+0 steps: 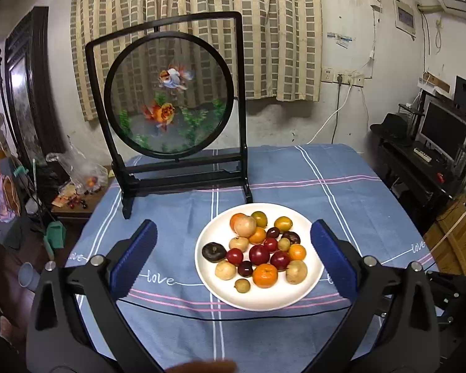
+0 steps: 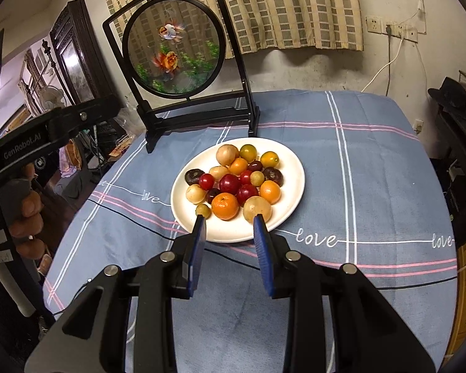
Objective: Organize fruits
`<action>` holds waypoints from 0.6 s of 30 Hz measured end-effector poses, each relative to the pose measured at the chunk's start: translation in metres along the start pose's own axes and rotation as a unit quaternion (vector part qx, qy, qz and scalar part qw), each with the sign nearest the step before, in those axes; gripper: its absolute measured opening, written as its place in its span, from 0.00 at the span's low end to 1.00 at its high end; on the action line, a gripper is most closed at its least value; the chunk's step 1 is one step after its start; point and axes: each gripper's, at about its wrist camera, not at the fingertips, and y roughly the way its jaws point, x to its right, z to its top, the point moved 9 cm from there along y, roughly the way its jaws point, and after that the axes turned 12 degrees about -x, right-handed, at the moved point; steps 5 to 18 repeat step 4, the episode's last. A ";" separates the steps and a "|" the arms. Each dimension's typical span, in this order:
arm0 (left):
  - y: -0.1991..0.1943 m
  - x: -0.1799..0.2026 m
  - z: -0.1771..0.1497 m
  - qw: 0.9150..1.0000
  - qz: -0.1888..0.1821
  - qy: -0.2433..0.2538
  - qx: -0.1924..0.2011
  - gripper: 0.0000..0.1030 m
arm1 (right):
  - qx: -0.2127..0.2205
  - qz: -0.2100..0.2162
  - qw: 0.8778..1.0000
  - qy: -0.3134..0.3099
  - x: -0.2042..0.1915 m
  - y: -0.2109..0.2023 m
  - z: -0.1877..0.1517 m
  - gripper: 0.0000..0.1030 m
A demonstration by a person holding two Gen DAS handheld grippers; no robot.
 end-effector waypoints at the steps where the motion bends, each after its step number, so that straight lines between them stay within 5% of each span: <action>1: 0.000 0.001 0.000 1.000 -0.002 0.003 0.000 0.98 | 0.001 -0.003 1.000 -0.001 0.001 0.000 0.000 0.34; 4: 0.001 0.001 -0.002 1.000 -0.006 -0.001 -0.006 0.98 | 0.000 -0.004 1.000 0.000 0.002 0.000 -0.001 0.45; 18: 0.001 0.001 -0.002 1.000 -0.006 -0.001 -0.006 0.98 | 0.000 -0.004 1.000 0.000 0.002 0.000 -0.001 0.45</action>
